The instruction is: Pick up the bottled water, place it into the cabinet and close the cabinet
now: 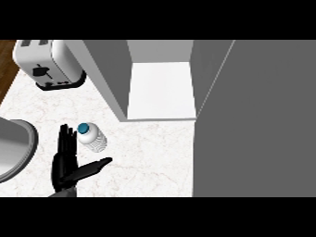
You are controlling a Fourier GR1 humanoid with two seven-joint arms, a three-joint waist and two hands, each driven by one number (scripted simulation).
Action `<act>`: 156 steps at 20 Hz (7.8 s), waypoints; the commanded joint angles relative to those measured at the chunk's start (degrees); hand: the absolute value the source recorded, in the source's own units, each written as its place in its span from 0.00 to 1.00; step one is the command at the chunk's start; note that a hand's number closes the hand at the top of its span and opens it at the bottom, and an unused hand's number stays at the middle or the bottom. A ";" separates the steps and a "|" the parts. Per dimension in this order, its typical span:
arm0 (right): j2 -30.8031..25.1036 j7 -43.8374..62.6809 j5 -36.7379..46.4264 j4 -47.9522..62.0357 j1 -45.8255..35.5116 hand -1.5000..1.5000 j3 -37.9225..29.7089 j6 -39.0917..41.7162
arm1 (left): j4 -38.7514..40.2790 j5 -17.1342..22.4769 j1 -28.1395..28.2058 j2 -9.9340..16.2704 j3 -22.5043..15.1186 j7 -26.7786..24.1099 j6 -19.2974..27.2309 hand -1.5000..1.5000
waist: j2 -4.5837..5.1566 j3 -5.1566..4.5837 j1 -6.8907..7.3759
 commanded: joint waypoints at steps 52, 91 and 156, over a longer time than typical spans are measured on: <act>-1.22 -1.90 -3.98 -2.77 2.78 0.00 -3.51 2.05 | -9.44 14.91 -18.85 -1.00 -32.53 7.49 13.61 1.00 | -0.21 0.14 0.00; 0.15 -3.70 -6.59 0.27 -2.13 0.00 -9.28 5.64 | 42.81 15.71 -58.54 3.51 -24.79 8.26 30.61 0.00 | 1.84 0.01 -3.96; -11.96 -2.25 2.84 -6.68 4.19 1.00 -2.84 15.44 | -36.90 23.83 -5.80 12.51 -45.84 8.55 11.40 1.00 | -0.67 0.06 1.56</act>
